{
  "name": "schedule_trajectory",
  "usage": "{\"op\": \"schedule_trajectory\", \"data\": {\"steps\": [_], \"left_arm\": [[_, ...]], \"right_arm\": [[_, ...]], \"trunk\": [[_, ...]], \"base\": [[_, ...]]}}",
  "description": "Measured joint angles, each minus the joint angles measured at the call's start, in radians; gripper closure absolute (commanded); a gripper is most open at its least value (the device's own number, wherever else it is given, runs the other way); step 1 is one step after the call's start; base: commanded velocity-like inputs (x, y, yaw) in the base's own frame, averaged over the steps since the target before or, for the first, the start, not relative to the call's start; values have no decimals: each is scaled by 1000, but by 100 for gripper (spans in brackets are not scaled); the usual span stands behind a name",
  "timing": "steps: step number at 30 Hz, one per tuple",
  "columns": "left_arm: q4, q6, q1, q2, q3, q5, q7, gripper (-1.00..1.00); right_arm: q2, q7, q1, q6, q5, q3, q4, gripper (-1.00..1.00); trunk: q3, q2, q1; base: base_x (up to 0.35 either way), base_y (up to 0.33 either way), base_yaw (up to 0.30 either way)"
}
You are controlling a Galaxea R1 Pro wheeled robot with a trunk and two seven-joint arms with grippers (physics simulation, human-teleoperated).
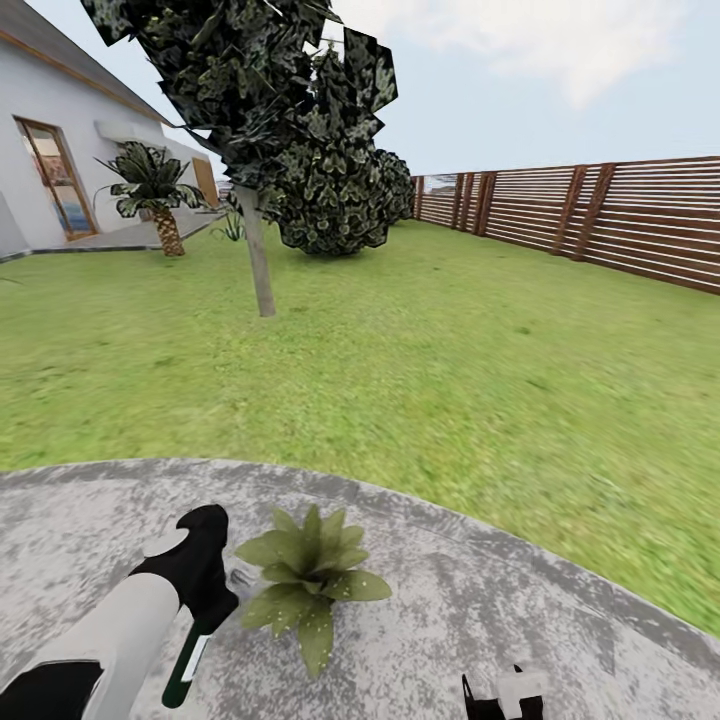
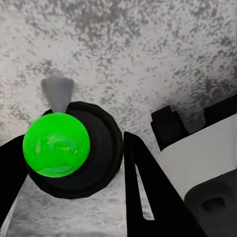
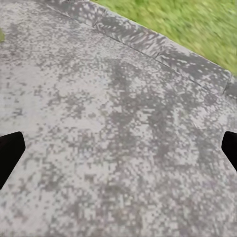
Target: Pick up the pesticide atomizer in the garden and spray insectifuge to fully cover both potted plants in the garden.
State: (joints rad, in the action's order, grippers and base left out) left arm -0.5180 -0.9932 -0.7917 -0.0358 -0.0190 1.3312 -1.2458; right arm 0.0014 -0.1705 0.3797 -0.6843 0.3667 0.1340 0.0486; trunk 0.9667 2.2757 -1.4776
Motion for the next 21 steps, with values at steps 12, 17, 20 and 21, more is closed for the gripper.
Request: {"op": "schedule_trajectory", "data": {"steps": [12,17,20,21], "left_arm": [[-14,0,-16,8,3,-8,1,100],[-8,2,-9,9,2,-6,3,100],[-2,2,-5,9,2,-5,4,100],[-4,2,-5,9,1,-6,5,100]], "right_arm": [[0,0,0,0,1,0,0,-100],[0,1,0,0,1,0,0,-100],[-3,4,0,0,2,0,0,-100],[-3,4,0,0,3,0,0,-100]], "trunk": [[0,0,0],[0,0,0],[0,0,0],[0,0,0]], "base": [[76,54,0],[11,8,0],[0,0,0],[0,0,0]]}}
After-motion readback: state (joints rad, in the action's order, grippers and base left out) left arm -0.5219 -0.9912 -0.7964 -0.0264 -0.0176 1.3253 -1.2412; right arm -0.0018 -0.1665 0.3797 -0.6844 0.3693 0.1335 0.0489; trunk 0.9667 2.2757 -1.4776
